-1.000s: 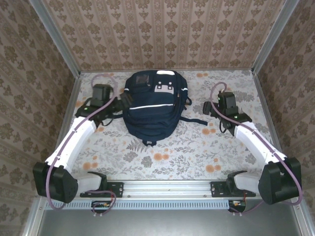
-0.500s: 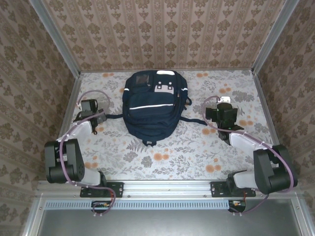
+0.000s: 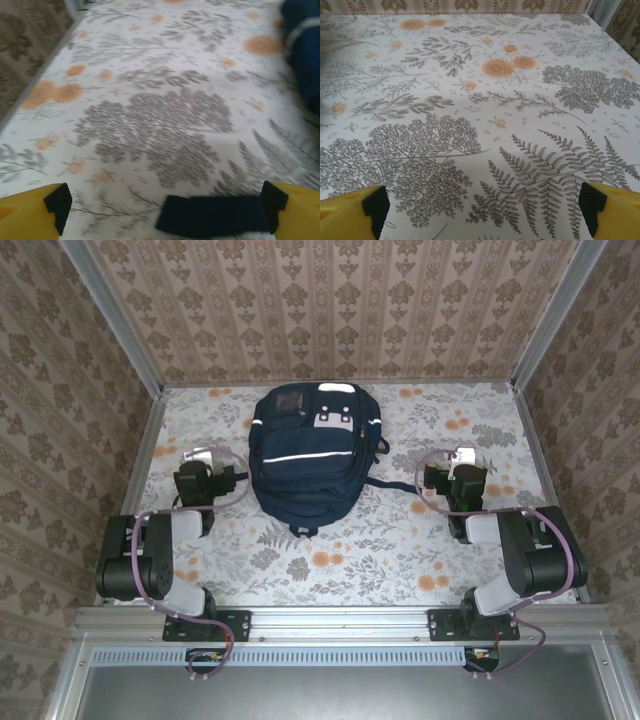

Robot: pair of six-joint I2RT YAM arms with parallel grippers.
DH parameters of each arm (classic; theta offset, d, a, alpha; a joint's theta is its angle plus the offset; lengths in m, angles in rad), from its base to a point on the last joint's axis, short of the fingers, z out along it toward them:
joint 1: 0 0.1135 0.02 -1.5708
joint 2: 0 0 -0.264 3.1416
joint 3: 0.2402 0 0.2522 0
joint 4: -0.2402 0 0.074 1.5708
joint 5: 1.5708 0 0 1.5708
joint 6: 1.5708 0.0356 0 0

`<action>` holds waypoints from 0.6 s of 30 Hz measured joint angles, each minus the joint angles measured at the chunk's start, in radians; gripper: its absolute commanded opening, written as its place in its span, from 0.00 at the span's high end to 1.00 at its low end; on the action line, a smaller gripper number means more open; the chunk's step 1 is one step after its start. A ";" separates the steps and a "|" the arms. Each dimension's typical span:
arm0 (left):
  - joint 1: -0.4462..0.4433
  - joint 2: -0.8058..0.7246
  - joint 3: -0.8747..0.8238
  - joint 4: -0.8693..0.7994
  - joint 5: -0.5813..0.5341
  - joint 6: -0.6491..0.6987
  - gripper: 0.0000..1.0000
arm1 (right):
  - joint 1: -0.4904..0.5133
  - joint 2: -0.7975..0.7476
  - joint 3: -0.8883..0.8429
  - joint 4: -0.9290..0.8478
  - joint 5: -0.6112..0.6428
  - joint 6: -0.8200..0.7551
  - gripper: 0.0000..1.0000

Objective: Pack the student bag
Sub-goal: Reset both arms

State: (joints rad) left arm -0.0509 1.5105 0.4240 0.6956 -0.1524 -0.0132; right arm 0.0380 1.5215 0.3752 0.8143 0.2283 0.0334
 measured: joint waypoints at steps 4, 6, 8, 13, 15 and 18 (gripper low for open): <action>0.009 0.030 -0.026 0.055 0.032 0.022 0.00 | -0.001 0.002 0.001 0.027 -0.034 0.000 0.00; 0.013 0.030 -0.026 0.085 0.039 0.028 0.00 | -0.001 0.002 0.004 0.029 -0.044 0.000 0.00; 0.013 0.030 -0.026 0.107 0.045 0.033 0.00 | -0.001 0.002 0.005 0.029 -0.051 0.000 0.00; 0.013 0.030 -0.026 0.124 0.052 0.035 0.00 | -0.001 0.002 0.005 0.029 -0.055 0.000 0.00; 0.012 0.030 -0.026 0.127 0.052 0.038 0.00 | -0.001 0.002 0.005 0.029 -0.057 0.000 0.00; 0.012 0.030 -0.026 0.129 0.052 0.043 0.00 | -0.001 0.002 0.005 0.029 -0.057 0.000 0.00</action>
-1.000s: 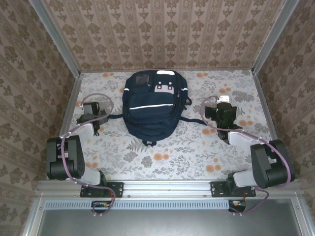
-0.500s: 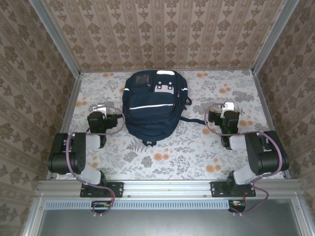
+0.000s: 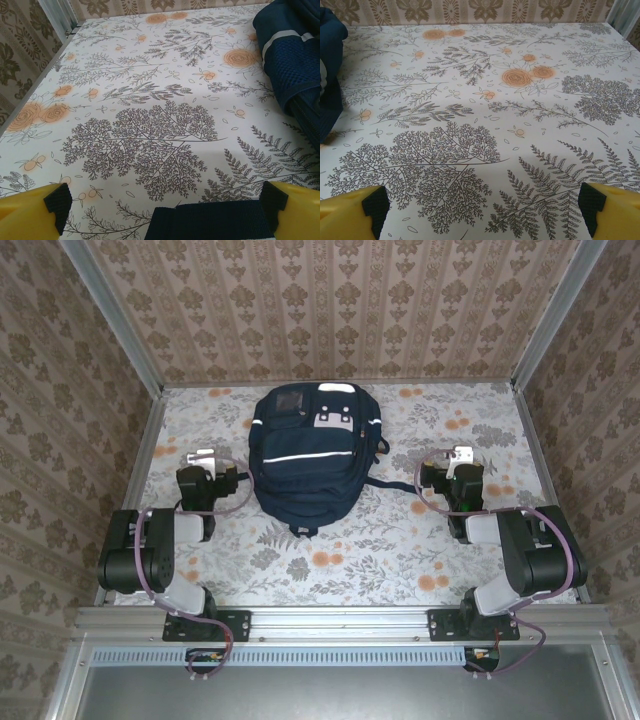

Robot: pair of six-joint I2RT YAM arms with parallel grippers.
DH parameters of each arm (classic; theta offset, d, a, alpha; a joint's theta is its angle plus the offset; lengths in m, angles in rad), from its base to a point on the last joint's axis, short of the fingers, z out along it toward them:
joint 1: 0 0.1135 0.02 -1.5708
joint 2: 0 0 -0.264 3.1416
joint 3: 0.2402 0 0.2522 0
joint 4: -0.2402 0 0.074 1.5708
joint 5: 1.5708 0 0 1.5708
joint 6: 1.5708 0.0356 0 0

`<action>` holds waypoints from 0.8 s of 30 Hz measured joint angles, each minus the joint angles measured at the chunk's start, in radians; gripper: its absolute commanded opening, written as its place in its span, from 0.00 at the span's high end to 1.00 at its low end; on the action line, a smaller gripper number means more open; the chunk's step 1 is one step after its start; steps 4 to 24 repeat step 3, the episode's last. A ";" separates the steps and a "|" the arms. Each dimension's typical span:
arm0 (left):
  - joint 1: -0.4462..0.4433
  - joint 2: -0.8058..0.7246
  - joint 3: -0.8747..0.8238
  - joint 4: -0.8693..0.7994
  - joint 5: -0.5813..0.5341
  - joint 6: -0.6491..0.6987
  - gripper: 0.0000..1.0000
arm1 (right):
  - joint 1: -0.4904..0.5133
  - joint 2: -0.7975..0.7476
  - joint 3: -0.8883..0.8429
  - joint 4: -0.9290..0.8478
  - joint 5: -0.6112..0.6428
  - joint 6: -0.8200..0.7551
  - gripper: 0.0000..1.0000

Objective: Pack the student bag
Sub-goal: Reset both arms

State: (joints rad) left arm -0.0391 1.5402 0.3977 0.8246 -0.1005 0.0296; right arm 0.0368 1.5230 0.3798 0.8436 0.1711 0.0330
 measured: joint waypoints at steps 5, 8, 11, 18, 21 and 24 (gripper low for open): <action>0.003 0.000 0.000 0.000 0.015 0.002 0.00 | 0.000 0.000 0.000 0.000 0.000 0.000 0.00; 0.003 0.000 0.000 0.000 0.015 0.002 0.00 | 0.000 0.000 0.000 0.000 0.000 0.000 0.00; 0.003 0.000 0.000 0.000 0.015 0.002 0.00 | 0.000 0.000 0.000 0.000 0.000 0.000 0.00; 0.003 0.000 0.000 0.000 0.015 0.002 0.00 | 0.000 0.000 0.000 0.000 0.000 0.000 0.00; 0.003 0.000 0.000 0.000 0.015 0.002 0.00 | 0.000 0.000 0.000 0.000 0.000 0.000 0.00; 0.003 0.000 0.000 0.000 0.015 0.002 0.00 | 0.000 0.000 0.000 0.000 0.000 0.000 0.00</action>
